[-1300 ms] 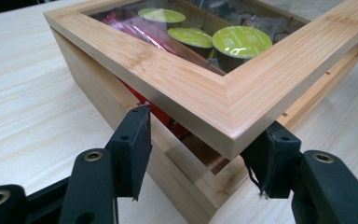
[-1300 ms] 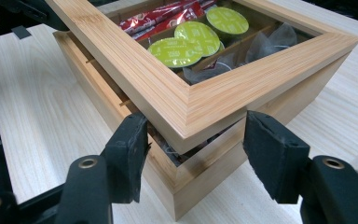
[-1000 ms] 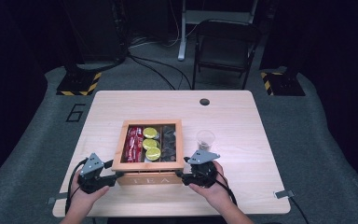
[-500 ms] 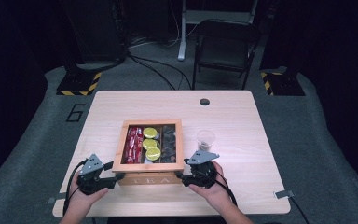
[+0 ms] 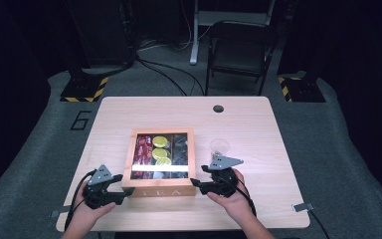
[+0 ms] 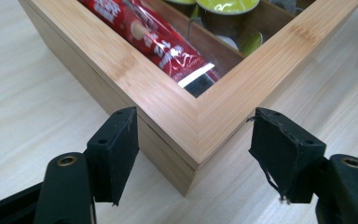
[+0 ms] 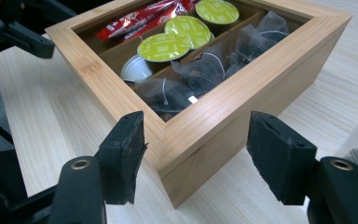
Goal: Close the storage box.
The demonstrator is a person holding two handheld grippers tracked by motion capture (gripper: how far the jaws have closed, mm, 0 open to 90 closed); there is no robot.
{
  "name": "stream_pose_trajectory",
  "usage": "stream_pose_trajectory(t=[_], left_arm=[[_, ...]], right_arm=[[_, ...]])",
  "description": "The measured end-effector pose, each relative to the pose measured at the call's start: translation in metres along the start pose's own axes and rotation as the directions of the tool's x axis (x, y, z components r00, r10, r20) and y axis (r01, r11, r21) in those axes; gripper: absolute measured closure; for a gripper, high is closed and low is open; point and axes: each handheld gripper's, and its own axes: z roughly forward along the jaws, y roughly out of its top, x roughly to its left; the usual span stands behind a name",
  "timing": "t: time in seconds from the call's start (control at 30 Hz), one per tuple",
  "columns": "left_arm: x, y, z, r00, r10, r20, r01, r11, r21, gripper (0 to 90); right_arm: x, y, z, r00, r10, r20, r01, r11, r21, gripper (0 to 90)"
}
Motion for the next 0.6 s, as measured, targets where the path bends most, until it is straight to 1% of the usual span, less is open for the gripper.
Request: stream_pose_trajectory(t=[0.07,0.1,0.13,0.17,0.23,0.27,0.3,0.37,0.4,0.43,0.47,0.5,0.53,0.6], left_arm=[[0.000,0.002,-0.003,1.0000,0.002,0.002,-0.002,0.9999,-0.012,33.0],[-0.001,0.002,-0.002,1.0000,-0.008,0.000,0.008,0.9996,-0.028,33.0],[-0.001,0.002,-0.003,0.9999,-0.008,0.006,0.008,0.9996,-0.026,33.3],[0.000,0.003,-0.004,0.9999,0.002,0.010,-0.002,0.9998,-0.022,33.6],[0.000,0.003,-0.005,1.0000,-0.003,0.008,0.004,0.9994,-0.033,33.9],[0.002,0.003,-0.006,0.9998,-0.012,0.014,0.013,0.9988,-0.047,34.2],[0.003,0.004,-0.007,0.9998,-0.018,0.011,0.018,0.9981,-0.059,34.7],[0.004,0.004,-0.009,0.9996,-0.025,0.010,0.025,0.9974,-0.068,34.9],[0.006,0.005,-0.010,0.9996,-0.028,0.006,0.028,0.9967,-0.076,34.9],[0.009,0.006,-0.012,0.9994,-0.034,-0.007,0.033,0.9951,-0.093,34.9],[0.009,0.006,-0.012,0.9994,-0.034,-0.007,0.033,0.9951,-0.093,34.9],[0.010,0.006,-0.013,0.9991,-0.040,-0.012,0.039,0.9940,-0.102,34.9],[0.014,0.006,-0.012,0.9983,-0.056,-0.019,0.053,0.9920,-0.115,34.9],[0.019,0.005,-0.011,0.9974,-0.070,-0.018,0.067,0.9900,-0.125,34.9]], right_arm=[[0.002,0.000,0.000,1.0000,0.007,0.003,-0.007,1.000,-0.011,36.5],[0.002,0.001,0.001,1.0000,0.000,-0.002,0.000,1.000,-0.007,36.6],[0.002,0.001,0.001,1.0000,-0.007,-0.006,0.007,1.000,-0.010,36.7],[0.002,0.001,0.001,0.9998,-0.016,-0.007,0.016,1.000,-0.010,36.7],[0.002,0.001,0.001,0.9999,-0.010,-0.005,0.010,1.000,-0.007,36.9],[0.002,0.001,0.001,1.0000,-0.002,-0.003,0.002,1.000,-0.006,37.0],[0.001,0.001,0.001,1.0000,-0.003,0.000,0.003,1.000,-0.011,37.1],[0.001,0.001,0.001,1.0000,0.000,-0.001,0.000,1.000,-0.011,37.1],[0.001,0.001,0.001,1.0000,0.000,-0.001,0.000,1.000,-0.011,37.1],[0.001,0.000,0.001,1.0000,0.004,0.007,-0.004,1.000,-0.009,37.1],[0.001,0.000,0.001,1.0000,0.004,0.007,-0.004,1.000,-0.009,37.1],[0.001,-0.002,0.001,1.0000,-0.001,0.005,0.001,1.000,0.003,37.2],[0.002,-0.003,0.001,0.9999,-0.007,0.008,0.007,1.000,0.001,37.3],[0.003,-0.004,0.001,0.9998,-0.007,0.018,0.007,1.000,0.009,37.4]])
